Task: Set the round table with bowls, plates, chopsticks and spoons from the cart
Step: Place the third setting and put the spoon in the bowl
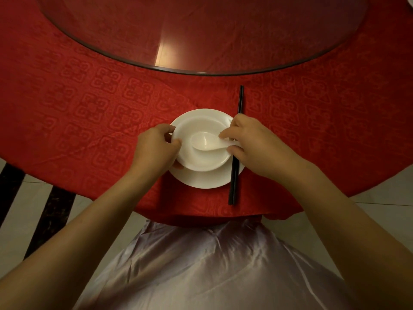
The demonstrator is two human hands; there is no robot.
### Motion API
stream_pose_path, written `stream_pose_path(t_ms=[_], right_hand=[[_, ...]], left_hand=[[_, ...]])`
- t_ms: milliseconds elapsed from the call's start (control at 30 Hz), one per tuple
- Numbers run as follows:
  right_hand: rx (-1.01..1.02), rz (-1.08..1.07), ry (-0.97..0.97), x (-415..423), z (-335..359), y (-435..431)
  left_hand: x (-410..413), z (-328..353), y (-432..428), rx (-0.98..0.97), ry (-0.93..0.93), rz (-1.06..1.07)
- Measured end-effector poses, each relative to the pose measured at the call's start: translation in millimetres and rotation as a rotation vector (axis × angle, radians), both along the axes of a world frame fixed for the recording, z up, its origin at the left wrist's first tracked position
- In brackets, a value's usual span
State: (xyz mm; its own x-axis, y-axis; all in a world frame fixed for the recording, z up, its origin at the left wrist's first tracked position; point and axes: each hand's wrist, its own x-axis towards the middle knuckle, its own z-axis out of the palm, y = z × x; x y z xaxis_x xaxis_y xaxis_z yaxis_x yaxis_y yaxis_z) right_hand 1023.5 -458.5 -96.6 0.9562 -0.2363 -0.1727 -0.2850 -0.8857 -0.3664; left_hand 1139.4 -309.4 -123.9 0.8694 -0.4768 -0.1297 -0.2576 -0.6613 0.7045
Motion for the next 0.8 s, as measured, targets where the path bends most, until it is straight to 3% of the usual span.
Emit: stream_pose_path(t_ms=[467, 800], right_hand=[[-0.006, -0.046, -0.047, 1.4, -6.3, 3.5], [-0.222, 0.009, -0.007, 13.0, 29.2, 29.8]], left_hand=[[3.8, -2.2, 2.8, 0.034, -0.024, -0.051], [27.7, 22.7, 28.5, 0.19, -0.165, -0.098]])
